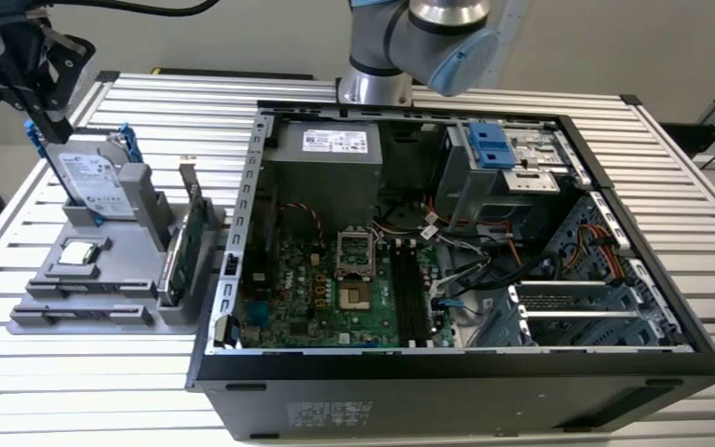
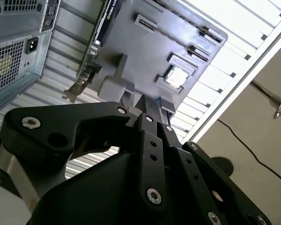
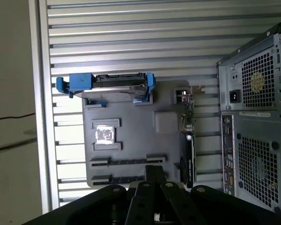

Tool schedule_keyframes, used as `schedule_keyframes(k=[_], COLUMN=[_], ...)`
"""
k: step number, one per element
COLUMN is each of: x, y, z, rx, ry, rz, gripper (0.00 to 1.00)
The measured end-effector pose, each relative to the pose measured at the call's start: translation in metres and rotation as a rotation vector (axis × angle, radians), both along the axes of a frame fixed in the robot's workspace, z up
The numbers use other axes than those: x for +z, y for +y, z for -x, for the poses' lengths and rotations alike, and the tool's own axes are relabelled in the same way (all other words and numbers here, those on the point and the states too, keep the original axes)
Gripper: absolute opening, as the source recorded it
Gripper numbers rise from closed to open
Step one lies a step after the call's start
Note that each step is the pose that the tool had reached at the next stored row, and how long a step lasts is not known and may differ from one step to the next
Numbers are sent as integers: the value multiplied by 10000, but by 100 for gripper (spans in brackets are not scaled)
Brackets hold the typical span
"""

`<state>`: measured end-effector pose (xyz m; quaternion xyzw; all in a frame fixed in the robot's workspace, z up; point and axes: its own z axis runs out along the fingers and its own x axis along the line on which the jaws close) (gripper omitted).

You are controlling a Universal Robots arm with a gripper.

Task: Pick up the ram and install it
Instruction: 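Reach for the ram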

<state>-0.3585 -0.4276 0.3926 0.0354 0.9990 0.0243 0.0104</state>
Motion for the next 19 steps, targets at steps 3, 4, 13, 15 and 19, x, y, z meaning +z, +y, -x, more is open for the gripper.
schedule_keyframes(k=[3, 4, 13, 15, 19], x=[0, 0, 0, 0, 0], y=[-3, -4, -10, -12, -16], z=[39, 51, 144, 162, 198], rx=[0, 1, 1, 0, 1], ry=[0, -1, 0, 0, 1], rz=[0, 0, 0, 0, 0], gripper=[0, 0, 0, 0, 0])
